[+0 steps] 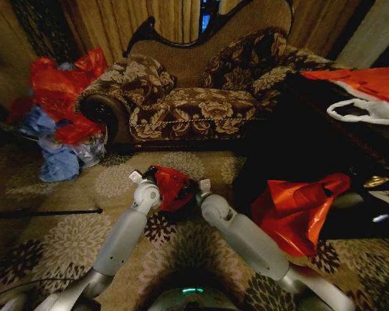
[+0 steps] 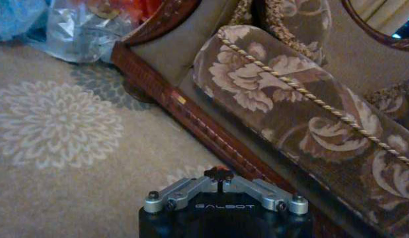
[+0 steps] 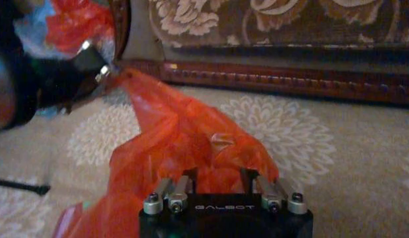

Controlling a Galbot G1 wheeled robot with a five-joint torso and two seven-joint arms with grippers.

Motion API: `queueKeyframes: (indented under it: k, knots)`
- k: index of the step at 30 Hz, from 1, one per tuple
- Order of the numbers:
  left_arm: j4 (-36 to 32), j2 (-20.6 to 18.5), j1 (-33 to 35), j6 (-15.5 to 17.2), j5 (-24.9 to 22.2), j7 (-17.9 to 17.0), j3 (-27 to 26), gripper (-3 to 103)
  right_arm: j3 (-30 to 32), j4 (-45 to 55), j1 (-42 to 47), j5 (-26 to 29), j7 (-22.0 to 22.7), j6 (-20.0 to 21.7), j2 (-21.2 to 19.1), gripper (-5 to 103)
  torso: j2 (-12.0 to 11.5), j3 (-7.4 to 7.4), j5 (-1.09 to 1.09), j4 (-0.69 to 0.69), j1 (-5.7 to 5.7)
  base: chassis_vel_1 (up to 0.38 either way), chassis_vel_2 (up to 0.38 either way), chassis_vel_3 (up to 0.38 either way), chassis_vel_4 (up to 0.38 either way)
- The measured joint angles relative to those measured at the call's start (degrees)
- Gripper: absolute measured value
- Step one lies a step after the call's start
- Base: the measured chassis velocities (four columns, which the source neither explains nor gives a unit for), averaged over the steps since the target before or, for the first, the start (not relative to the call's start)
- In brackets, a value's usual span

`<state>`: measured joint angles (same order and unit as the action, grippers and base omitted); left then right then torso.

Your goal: Place a garbage bag over the trash bin.

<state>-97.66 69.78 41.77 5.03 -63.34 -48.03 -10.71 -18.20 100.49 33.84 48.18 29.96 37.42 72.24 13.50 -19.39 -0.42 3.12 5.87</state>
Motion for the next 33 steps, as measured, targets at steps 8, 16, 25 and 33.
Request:
queueKeyframes:
  k: [8, 16, 25, 33]
  knots:
    - [0.31, 0.19, -0.08, -0.03, -0.11, 0.63, -0.07, 0, -2.64, -1.90, 0.01, -13.02, -4.60, 1.58, -0.40, 74, 0.00, 0.00, 0.00, 0.00, 0.00, 0.000, 0.000, 0.000, 0.000]
    - [0.91, 0.19, -0.49, -0.14, -0.18, 1.66, -0.09, 0, -2.95, -12.14, -1.26, -25.66, -8.83, -3.91, 3.03, 100, 0.00, -0.01, 0.00, -0.01, 0.01, 0.000, 0.000, 0.000, 0.000]
    - [1.64, 0.68, -0.97, -0.37, -0.16, 2.24, 0.12, 0, -1.03, -22.83, -2.88, -34.43, -11.15, -11.86, 6.40, 100, 0.00, -0.01, 0.00, -0.01, 0.01, 0.000, 0.000, 0.000, 0.000]
    - [1.72, 0.77, -1.22, -0.43, -0.09, 2.38, 0.79, 0, 1.60, -24.05, -3.36, -37.39, -10.41, -16.44, 7.42, 100, 0.00, -0.01, 0.00, 0.00, 0.01, 0.000, 0.000, 0.000, 0.000]
